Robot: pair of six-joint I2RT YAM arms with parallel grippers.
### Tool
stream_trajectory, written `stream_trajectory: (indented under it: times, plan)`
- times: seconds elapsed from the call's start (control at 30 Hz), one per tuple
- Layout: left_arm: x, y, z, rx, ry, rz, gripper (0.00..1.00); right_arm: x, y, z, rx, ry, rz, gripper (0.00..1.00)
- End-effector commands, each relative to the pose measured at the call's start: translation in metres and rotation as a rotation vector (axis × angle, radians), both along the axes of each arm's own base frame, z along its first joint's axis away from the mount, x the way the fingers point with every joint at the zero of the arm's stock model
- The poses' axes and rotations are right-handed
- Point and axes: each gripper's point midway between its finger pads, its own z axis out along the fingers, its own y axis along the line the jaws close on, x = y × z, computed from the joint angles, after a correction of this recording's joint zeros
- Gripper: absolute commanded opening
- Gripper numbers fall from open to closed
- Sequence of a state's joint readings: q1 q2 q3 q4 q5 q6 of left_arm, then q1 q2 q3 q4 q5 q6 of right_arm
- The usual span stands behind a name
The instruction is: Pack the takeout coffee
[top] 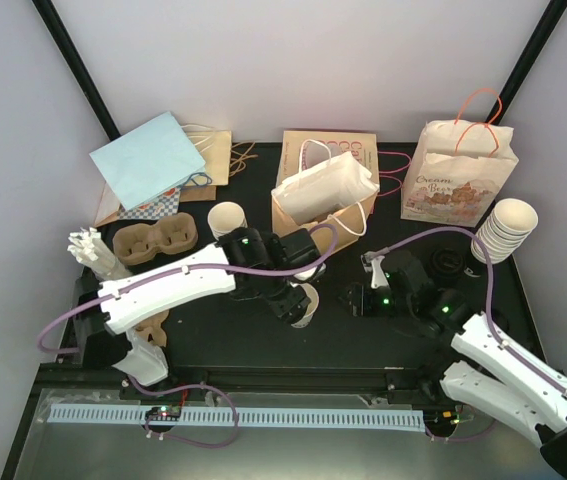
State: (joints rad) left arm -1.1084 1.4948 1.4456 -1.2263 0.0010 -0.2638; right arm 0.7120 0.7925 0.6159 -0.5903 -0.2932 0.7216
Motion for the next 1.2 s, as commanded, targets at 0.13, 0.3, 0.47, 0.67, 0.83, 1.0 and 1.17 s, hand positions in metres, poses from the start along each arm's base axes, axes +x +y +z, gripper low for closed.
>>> stream_trajectory:
  times: [0.13, 0.3, 0.47, 0.67, 0.83, 1.0, 1.17]
  plan:
    - [0.009, 0.000, 0.003, 0.124, -0.050, 0.033, 0.68, 0.007, -0.009, 0.010, 0.043, -0.098, -0.065, 0.42]
    - [0.010, 0.004, 0.015, 0.109, -0.087, 0.048, 0.67, 0.018, 0.001, 0.016, 0.042, -0.131, -0.046, 0.43]
    - [0.007, 0.009, 0.021, 0.095, -0.098, 0.054, 0.67, 0.048, 0.024, 0.039, 0.048, -0.183, -0.039, 0.42]
    - [0.005, 0.013, 0.021, 0.107, -0.096, 0.060, 0.67, 0.084, 0.049, 0.050, 0.048, -0.204, -0.057, 0.41]
    - [0.003, 0.015, 0.022, 0.099, -0.094, 0.062, 0.67, 0.106, 0.056, 0.041, 0.034, -0.197, -0.086, 0.41]
    - [0.001, 0.018, 0.021, 0.097, -0.093, 0.058, 0.67, 0.124, 0.058, 0.032, 0.042, -0.200, -0.103, 0.41]
    - [0.000, 0.021, 0.023, 0.096, -0.095, 0.051, 0.67, 0.145, 0.067, 0.023, 0.017, -0.209, -0.110, 0.41]
